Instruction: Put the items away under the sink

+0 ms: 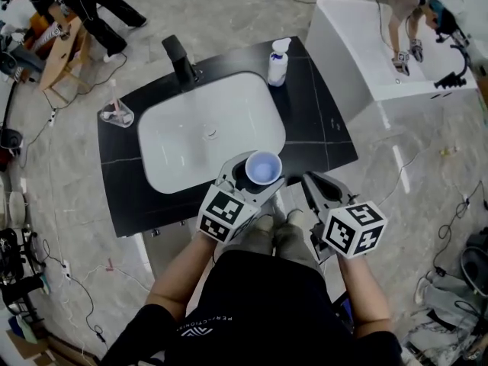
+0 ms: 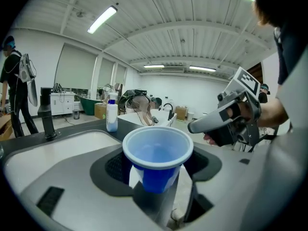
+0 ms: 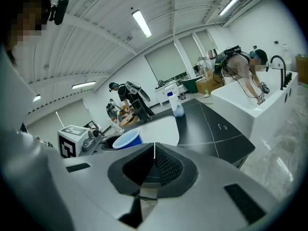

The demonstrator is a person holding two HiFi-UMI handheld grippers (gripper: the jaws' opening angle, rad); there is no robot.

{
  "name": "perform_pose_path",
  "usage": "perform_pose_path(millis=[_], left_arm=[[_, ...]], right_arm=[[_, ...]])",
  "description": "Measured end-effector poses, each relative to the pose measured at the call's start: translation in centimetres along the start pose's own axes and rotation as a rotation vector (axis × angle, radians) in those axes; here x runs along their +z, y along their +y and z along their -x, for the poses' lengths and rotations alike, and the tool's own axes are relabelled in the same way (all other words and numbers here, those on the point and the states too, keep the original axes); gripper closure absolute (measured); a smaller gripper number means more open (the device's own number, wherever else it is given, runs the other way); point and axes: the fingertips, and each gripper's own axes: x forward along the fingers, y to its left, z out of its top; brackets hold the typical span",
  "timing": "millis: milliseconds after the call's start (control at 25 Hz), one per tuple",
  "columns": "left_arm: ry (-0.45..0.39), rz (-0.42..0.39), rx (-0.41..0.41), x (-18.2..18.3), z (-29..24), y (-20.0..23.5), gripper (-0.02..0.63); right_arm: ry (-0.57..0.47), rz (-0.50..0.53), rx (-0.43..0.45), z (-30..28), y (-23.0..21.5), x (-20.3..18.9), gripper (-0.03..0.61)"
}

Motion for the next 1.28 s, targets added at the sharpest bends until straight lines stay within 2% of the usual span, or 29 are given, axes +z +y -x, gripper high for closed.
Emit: perform_pose_path(millis=[280,720,1000,1280], left_arm=[[0.012,-0.018,-0.028,-1.0,1.4,-2.2,0.301],[0.005,-0.017,-0.002,-2.3,5.1,-7.4,0.302],[0.031,-0.014,0.014,-5.3,8.6,-11.8,0.302],[0.042,-0.004,0.049,-7.4,12.0,-14.3,0.302]], right_arm=[[-0.030,-0.010,-0.028,2.2,1.1,-1.6,0.543],[-0.029,-0.006,-0.008,6.7,3.7,-5.8,0.543],[-0.025,-0.029,-0.013,10.6,5.1,-10.4,0.543],[-0.015,-0.029,0.015,12.2,7.3,-13.6,0.543]])
